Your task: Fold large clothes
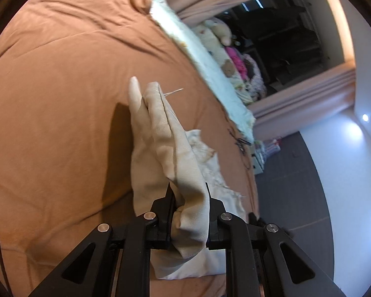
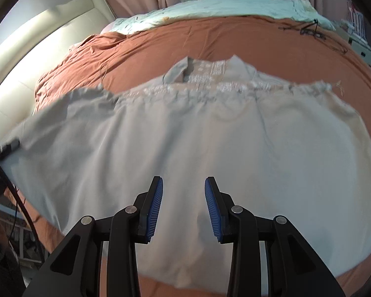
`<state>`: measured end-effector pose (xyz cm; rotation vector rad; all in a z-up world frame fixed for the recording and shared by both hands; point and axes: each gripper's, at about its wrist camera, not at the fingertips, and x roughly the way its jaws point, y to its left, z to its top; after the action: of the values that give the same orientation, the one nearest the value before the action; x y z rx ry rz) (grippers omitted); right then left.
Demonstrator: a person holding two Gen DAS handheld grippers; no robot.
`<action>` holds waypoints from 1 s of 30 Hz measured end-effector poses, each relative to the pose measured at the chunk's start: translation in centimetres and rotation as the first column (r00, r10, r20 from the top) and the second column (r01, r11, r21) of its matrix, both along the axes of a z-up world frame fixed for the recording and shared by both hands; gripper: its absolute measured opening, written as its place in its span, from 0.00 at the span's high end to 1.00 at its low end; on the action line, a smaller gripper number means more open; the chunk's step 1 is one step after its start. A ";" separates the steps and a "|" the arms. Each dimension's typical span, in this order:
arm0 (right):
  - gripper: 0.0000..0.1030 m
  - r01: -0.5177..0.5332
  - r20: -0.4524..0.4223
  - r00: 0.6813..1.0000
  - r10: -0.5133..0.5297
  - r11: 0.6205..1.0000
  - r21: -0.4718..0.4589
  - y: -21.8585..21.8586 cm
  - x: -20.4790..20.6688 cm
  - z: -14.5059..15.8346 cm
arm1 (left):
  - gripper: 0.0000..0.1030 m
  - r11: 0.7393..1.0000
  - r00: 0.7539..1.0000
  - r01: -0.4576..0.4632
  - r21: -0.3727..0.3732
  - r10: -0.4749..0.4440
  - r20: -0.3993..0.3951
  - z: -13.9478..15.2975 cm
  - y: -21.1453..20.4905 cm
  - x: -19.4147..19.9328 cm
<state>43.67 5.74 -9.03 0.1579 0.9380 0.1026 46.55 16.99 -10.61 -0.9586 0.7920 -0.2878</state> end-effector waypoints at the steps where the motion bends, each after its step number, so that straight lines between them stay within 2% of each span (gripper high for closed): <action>1: 0.68 -0.001 -0.009 1.000 0.001 1.000 0.016 0.1 -0.8 -0.6 | 0.82 1.000 1.000 0.007 -0.001 -0.007 0.010 0.5 -0.3 0.2; 3: 0.75 -0.010 -0.024 1.000 0.011 0.999 0.033 0.3 -1.7 -1.3 | 0.82 1.000 0.999 0.024 -0.010 -0.023 0.035 1.5 -0.8 0.5; 8: 0.85 -0.010 -0.084 0.996 0.016 0.997 0.078 0.8 -3.8 -3.9 | 0.83 0.998 0.995 0.060 -0.018 -0.058 0.082 3.8 -2.1 1.1; 12: 0.86 0.041 -0.107 0.994 -0.030 0.994 0.104 -0.2 -4.3 -6.0 | 0.84 0.993 0.986 0.114 -0.029 -0.109 0.123 5.8 -4.0 1.8; 16: 0.86 0.055 -0.108 0.993 -0.040 0.989 0.137 -0.8 -4.5 -6.2 | 0.84 0.985 0.973 0.172 -0.017 -0.167 0.158 7.9 -6.7 2.7; 21: 0.85 0.067 -0.104 0.993 -0.046 0.976 0.209 -2.6 -5.7 -5.0 | 0.84 0.972 0.955 0.230 -0.034 -0.219 0.199 10.1 -9.9 3.7; 30: 0.84 0.151 0.045 0.983 -0.176 0.929 0.339 -11.5 -12.0 0.9 | 0.84 0.939 0.922 0.338 -0.069 -0.315 0.227 12.7 -17.5 6.4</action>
<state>31.63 -5.79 -8.11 0.5436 0.8240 0.1124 52.90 -0.53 2.06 -0.8755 0.7423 -0.7197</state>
